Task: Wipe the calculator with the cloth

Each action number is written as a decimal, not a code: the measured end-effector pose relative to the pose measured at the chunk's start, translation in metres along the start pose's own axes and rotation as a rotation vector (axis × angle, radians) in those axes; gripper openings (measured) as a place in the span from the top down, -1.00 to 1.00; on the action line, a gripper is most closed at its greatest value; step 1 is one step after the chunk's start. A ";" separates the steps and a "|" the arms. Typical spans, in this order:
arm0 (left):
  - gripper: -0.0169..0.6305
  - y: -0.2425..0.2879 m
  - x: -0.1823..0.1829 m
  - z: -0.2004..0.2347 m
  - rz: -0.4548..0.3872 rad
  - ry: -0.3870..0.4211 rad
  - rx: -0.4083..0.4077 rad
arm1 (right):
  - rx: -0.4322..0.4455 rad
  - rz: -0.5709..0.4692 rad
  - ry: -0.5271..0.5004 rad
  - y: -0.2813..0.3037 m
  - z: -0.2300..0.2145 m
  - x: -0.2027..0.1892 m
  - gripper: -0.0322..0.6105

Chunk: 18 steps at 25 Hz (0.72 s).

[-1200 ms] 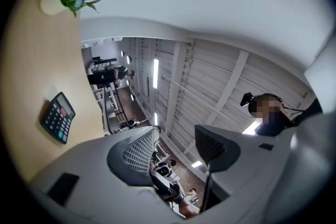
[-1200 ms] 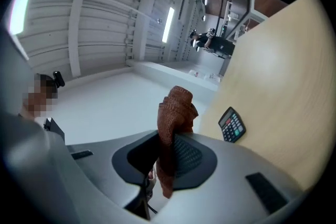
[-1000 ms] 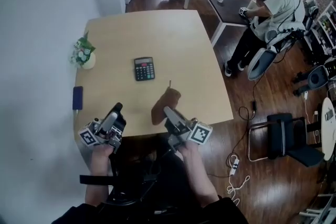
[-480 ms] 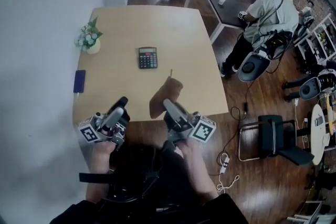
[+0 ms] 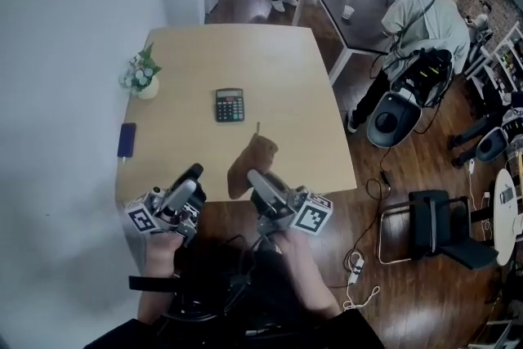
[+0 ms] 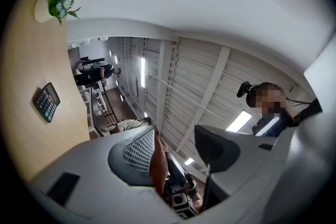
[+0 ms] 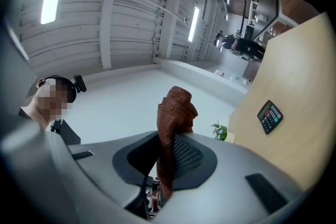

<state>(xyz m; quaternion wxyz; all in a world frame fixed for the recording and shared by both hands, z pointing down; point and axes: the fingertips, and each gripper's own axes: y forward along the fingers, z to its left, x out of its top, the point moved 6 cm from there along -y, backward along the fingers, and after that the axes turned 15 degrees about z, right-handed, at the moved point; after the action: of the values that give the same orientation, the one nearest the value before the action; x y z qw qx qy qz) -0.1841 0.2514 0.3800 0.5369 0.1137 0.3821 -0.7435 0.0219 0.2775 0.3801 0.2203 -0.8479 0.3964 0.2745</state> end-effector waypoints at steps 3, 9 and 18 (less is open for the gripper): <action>0.22 0.008 -0.003 -0.002 0.002 -0.005 0.005 | 0.012 -0.015 -0.003 -0.008 0.000 0.006 0.71; 0.25 0.015 -0.007 -0.004 0.004 -0.009 0.008 | 0.006 -0.018 -0.005 -0.016 -0.003 0.008 0.71; 0.27 0.022 -0.007 -0.004 0.017 -0.010 -0.016 | -0.009 -0.023 -0.025 -0.020 0.000 0.010 0.71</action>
<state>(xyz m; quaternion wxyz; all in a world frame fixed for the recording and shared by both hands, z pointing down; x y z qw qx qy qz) -0.1634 0.2557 0.3716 0.5459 0.1088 0.3842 -0.7366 0.0436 0.2837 0.3769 0.2245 -0.8500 0.3824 0.2845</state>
